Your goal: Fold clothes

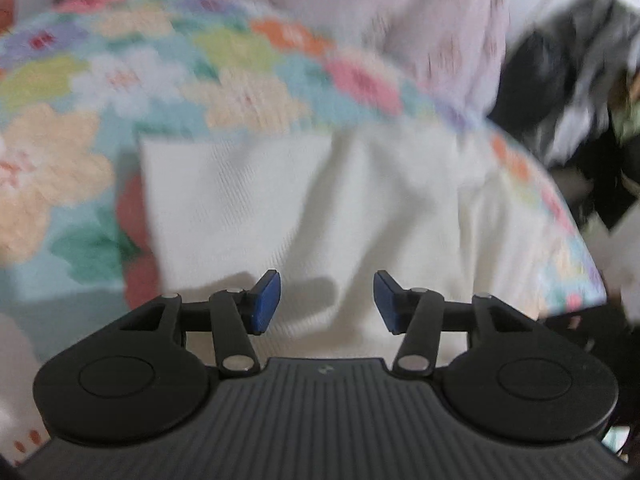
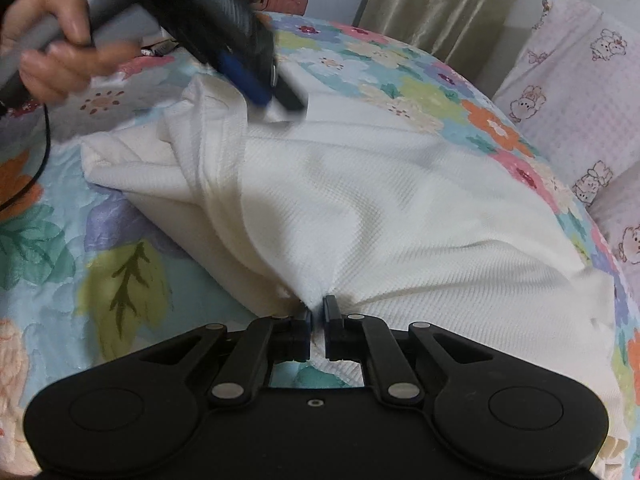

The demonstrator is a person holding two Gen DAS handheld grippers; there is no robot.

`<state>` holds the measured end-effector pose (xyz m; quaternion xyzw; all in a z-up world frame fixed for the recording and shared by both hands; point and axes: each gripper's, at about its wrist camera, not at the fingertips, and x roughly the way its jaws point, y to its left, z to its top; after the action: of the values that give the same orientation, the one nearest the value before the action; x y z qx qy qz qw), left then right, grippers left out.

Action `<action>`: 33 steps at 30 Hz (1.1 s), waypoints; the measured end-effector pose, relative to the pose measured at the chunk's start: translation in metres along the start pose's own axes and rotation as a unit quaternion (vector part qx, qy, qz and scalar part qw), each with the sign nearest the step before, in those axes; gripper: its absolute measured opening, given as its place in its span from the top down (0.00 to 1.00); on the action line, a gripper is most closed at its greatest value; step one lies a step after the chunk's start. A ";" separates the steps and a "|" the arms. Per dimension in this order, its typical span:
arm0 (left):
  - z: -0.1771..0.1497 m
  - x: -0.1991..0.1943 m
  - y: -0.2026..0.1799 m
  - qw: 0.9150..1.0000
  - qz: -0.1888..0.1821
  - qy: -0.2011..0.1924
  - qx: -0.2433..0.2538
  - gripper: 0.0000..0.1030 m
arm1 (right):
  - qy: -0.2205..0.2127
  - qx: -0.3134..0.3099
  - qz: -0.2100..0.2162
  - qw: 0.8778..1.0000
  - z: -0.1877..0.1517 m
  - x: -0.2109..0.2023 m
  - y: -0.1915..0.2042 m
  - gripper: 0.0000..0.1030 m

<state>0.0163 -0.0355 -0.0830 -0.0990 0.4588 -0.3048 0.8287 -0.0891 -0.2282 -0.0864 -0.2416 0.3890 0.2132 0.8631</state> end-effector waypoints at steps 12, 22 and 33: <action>-0.047 -0.055 -0.040 0.988 0.080 0.036 0.124 0.53 | -0.020 0.121 0.042 0.992 -0.038 -0.040 -0.040 0.82; 0.002 -0.036 -0.075 0.995 0.020 -0.025 0.099 0.51 | -0.114 0.495 -0.022 0.861 -0.131 -0.081 -0.185 0.55; 0.006 0.033 -0.089 0.998 0.027 0.004 0.058 0.51 | -0.112 0.624 -0.104 0.766 -0.175 -0.060 -0.240 0.42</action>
<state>-0.0024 -0.1272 -0.0632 -0.0372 0.4457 -0.3093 0.8392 -0.0917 -0.5318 -0.0810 0.3374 0.3090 -0.1421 0.8778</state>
